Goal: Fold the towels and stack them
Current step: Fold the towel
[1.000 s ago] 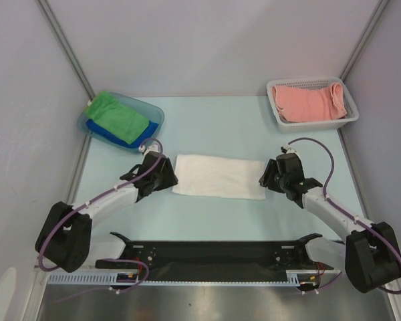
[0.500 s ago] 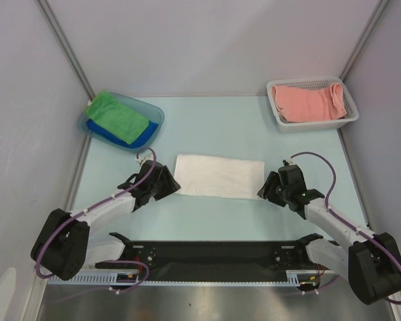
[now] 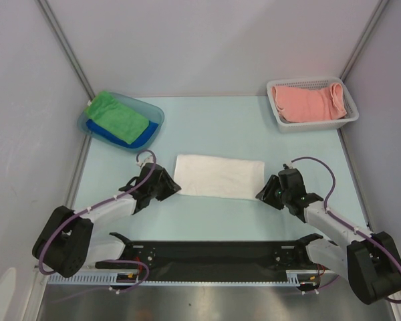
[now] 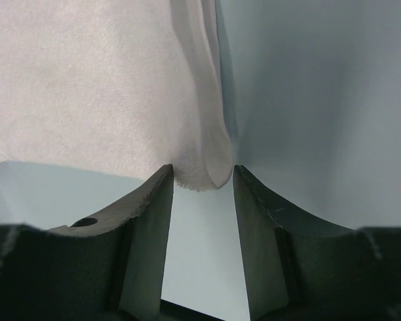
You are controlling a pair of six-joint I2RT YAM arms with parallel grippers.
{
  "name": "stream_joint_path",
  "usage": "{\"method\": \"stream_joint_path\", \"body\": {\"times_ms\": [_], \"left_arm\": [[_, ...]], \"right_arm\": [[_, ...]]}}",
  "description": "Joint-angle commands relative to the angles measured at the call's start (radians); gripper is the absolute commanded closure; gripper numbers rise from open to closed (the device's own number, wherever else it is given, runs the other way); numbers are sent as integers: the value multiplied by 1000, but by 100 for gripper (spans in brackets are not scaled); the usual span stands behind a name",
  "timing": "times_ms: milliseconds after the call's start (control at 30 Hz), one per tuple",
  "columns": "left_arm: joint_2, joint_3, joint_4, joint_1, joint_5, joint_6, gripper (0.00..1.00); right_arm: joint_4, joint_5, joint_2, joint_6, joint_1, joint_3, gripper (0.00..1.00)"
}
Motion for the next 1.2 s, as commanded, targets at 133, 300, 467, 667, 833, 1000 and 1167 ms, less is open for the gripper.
{"method": "stream_joint_path", "body": {"times_ms": [133,300,467,667,833,1000,1167], "left_arm": [[11,-7,85,4,37,-22,69],[1,6,78,4,37,-10,83],[-6,36,50,6,29,21,99],[3,173,-28,27,-6,106,100],[93,386,-37,76,-3,198,100],[283,599,21,118,-8,271,100],[441,751,105,168,47,315,100]], "right_arm": [[42,-4,-10,23,-14,-3,60],[38,-2,-13,16,-26,12,75],[7,-1,-13,-10,-34,55,92],[-56,10,-13,-66,-64,187,100],[-27,-16,105,-130,-110,328,100],[53,-31,301,-178,-147,469,100],[77,-56,464,-193,-178,646,100]]}}
